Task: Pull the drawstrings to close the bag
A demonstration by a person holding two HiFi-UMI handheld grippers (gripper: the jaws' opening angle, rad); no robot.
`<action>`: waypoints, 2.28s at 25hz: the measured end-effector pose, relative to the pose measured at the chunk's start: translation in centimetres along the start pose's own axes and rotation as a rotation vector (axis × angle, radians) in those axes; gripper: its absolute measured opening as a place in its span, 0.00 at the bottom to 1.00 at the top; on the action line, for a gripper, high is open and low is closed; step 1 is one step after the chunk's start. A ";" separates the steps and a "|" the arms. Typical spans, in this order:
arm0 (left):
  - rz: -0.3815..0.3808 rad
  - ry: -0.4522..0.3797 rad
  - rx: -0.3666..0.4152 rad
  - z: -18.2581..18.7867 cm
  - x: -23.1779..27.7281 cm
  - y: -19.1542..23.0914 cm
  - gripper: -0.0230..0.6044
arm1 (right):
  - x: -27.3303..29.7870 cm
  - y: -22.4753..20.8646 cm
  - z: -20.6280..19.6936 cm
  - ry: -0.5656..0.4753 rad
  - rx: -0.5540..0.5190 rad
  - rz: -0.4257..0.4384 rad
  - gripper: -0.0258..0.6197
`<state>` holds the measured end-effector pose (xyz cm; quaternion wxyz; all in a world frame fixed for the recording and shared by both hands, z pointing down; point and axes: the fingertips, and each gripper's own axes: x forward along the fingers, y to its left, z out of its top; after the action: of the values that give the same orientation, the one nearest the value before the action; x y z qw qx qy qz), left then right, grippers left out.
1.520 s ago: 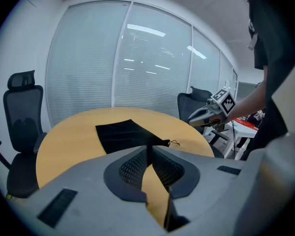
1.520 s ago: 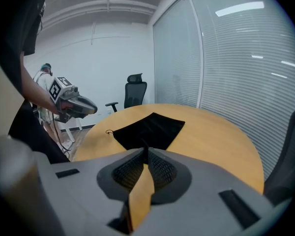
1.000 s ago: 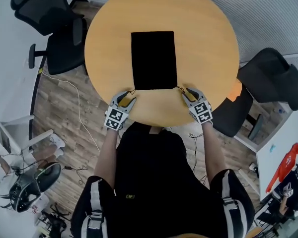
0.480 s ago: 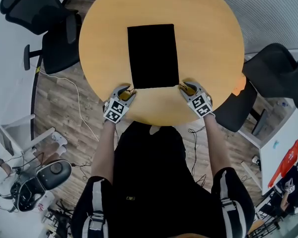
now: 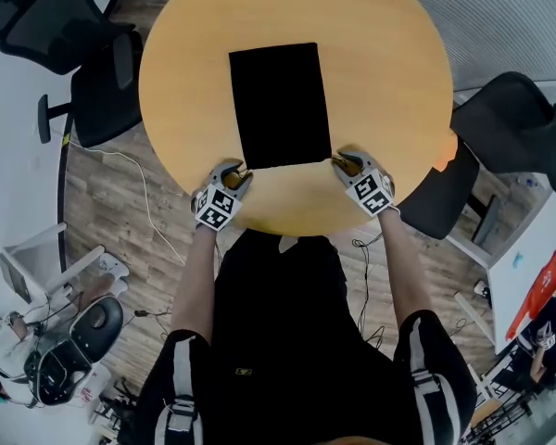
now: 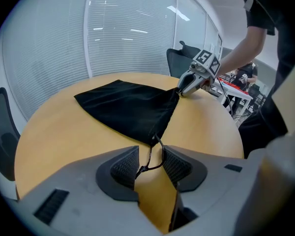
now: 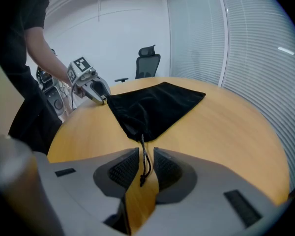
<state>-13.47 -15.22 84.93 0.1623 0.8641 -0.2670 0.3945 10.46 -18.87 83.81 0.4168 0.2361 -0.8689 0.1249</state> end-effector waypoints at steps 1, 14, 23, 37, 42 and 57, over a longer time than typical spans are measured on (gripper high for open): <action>-0.008 -0.003 -0.005 0.0 0.0 0.0 0.28 | 0.1 0.1 -0.1 0.005 -0.003 0.004 0.26; -0.031 -0.033 -0.017 0.0 0.1 0.6 0.07 | 0.3 0.4 -0.3 0.005 0.056 -0.029 0.13; -0.011 -0.084 -0.042 1.9 -1.0 0.4 0.06 | -1.6 0.6 1.8 -0.064 0.137 -0.107 0.13; 0.174 -0.288 -0.047 10.5 -8.8 2.5 0.06 | -8.1 -1.1 10.0 -0.272 0.117 -0.163 0.13; 0.255 -0.329 -0.069 12.7 -12.0 3.2 0.06 | -10.5 -1.3 13.0 -0.305 0.059 -0.202 0.13; 0.440 -0.446 -0.016 18.4 -20.4 0.5 0.06 | -18.7 -1.1 17.5 -0.431 -0.044 -0.302 0.13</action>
<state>-13.91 -17.83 57.62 0.0174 0.8496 -0.4796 0.2189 9.50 -21.34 58.30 0.2408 0.3751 -0.8951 -0.0106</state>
